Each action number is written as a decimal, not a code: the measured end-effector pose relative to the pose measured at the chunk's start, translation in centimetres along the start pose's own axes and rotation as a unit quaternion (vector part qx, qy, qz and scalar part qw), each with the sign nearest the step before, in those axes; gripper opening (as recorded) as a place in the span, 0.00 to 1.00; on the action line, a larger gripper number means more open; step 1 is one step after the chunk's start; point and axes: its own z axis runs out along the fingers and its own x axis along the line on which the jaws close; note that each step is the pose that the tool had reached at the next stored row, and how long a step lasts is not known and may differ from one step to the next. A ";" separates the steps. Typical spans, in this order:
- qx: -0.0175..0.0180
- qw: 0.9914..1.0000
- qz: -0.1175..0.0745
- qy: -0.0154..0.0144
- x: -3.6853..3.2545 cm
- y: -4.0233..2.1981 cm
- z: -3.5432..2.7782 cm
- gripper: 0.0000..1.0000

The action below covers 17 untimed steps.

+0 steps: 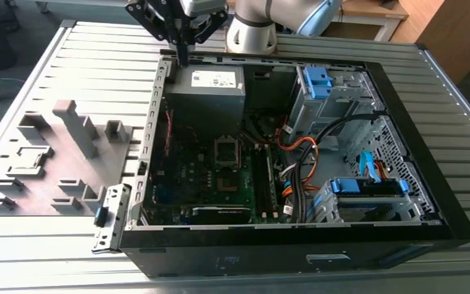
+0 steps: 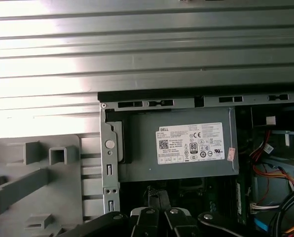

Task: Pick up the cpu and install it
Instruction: 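Reach for the cpu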

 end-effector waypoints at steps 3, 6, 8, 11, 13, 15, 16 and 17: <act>0.000 1.000 0.000 0.000 0.60 -0.05 0.01 0.11; 0.000 1.000 0.000 0.000 1.17 -0.09 0.02 0.11; 0.000 1.000 0.000 0.000 1.58 -0.12 0.02 0.11; 0.000 1.000 0.000 0.000 2.21 -0.17 0.04 0.11; 0.000 1.000 0.000 0.000 2.70 -0.21 0.05 0.11; 0.000 1.000 0.000 0.000 3.24 -0.25 0.07 0.11; 0.000 1.000 0.000 0.000 3.50 -0.27 0.07 0.11; 0.000 1.000 0.000 0.000 3.77 -0.29 0.08 0.11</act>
